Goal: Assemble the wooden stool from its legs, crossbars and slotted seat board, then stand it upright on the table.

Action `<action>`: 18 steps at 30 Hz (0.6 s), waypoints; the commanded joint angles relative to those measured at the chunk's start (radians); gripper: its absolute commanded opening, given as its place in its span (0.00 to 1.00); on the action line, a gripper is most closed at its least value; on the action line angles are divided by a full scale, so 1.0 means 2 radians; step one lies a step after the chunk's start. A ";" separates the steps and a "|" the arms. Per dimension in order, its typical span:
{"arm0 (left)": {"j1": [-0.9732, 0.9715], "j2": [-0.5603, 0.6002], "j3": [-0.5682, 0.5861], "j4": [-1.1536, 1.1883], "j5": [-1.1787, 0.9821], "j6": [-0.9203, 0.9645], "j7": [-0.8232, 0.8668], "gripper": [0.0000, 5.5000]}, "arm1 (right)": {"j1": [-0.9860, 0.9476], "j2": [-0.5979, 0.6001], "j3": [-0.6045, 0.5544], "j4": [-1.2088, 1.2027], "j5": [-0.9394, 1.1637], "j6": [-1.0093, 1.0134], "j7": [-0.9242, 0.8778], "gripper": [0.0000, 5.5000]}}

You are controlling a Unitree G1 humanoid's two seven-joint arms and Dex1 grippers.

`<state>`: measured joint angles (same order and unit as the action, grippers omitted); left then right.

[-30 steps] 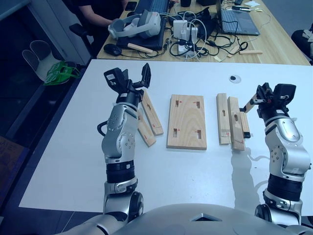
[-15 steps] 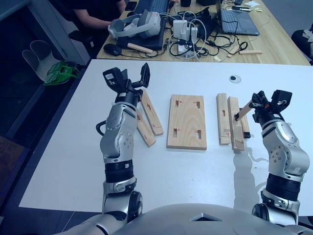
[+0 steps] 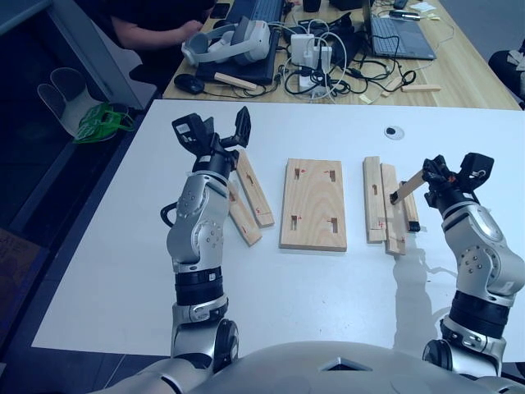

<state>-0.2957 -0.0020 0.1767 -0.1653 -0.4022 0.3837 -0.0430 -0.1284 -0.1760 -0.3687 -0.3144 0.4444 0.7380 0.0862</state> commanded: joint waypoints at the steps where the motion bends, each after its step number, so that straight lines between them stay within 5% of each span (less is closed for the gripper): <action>1: -0.006 -0.001 0.001 0.002 -0.004 0.009 0.004 0.80 | 0.008 -0.022 0.036 -0.010 -0.012 -0.020 0.031 0.07; 18: -0.007 0.000 0.003 0.001 -0.011 0.016 0.003 0.80 | 0.011 -0.046 0.062 0.009 -0.054 -0.018 0.020 0.07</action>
<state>-0.2958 -0.0048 0.1811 -0.1634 -0.4227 0.4012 -0.0415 -0.1107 -0.2547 -0.2383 -0.3177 0.3559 0.6874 0.1411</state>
